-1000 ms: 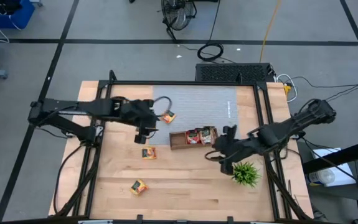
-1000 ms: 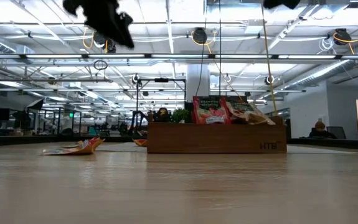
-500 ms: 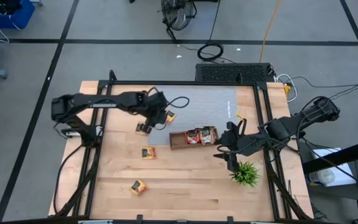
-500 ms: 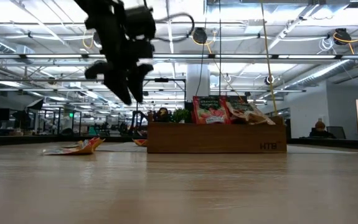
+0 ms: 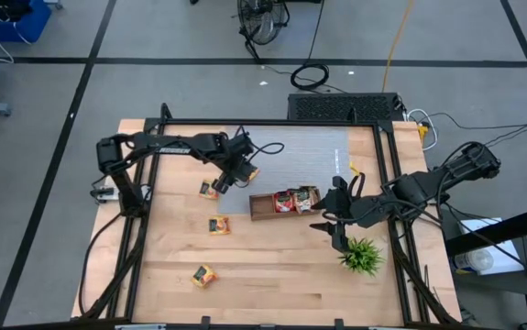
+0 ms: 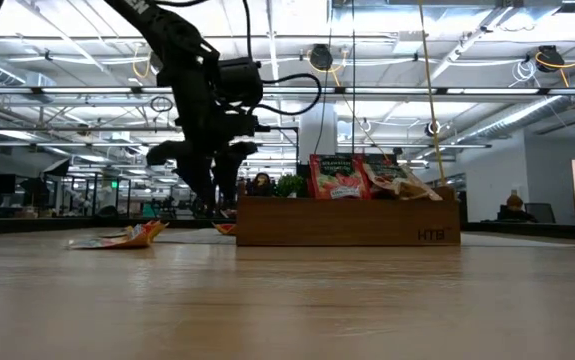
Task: Pick & Place Tea
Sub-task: Put the yellow tea bag into the left section of the wooden organizer
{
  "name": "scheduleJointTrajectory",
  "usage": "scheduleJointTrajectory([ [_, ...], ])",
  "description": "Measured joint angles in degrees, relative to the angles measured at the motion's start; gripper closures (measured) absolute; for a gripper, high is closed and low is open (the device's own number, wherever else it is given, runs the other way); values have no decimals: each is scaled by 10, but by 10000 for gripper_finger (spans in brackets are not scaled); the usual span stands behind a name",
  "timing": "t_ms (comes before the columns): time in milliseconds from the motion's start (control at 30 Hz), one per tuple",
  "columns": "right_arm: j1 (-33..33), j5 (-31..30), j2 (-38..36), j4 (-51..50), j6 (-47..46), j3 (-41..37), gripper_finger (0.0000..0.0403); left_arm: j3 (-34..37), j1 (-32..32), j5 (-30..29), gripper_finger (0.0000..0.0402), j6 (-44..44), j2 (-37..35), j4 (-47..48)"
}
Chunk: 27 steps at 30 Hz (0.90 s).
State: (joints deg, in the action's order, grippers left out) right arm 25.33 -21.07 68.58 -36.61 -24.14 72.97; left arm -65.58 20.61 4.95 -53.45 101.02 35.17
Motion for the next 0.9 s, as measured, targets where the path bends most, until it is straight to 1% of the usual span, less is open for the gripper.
scheduleJointTrajectory([
  [67, -2, 1, 0, 0, 0, 0, 186, 0, -1, 0, 204, -9, 11, -6],
  [367, -2, 1, 0, 10, -2, 0, 187, 0, 0, -9, 204, 6, 63, -62],
  [467, -2, 2, 0, 17, -2, 0, 191, -1, 0, -14, 204, 8, 73, -57],
  [533, -2, 2, 0, 22, -2, 0, 193, -2, -1, -21, 214, 12, 75, -56],
  [633, -2, 2, 0, 22, -2, 0, 198, -2, -2, -26, 255, 17, 75, -54],
  [800, -2, 1, 0, 27, -2, 0, 205, 0, -1, -57, 369, 35, 70, -54],
  [833, -2, 1, 0, 30, -1, 0, 206, 0, -1, -60, 384, 45, 69, -53],
  [900, -2, 1, 0, 35, -1, 0, 208, 0, -2, -61, 388, 63, 69, -52],
])
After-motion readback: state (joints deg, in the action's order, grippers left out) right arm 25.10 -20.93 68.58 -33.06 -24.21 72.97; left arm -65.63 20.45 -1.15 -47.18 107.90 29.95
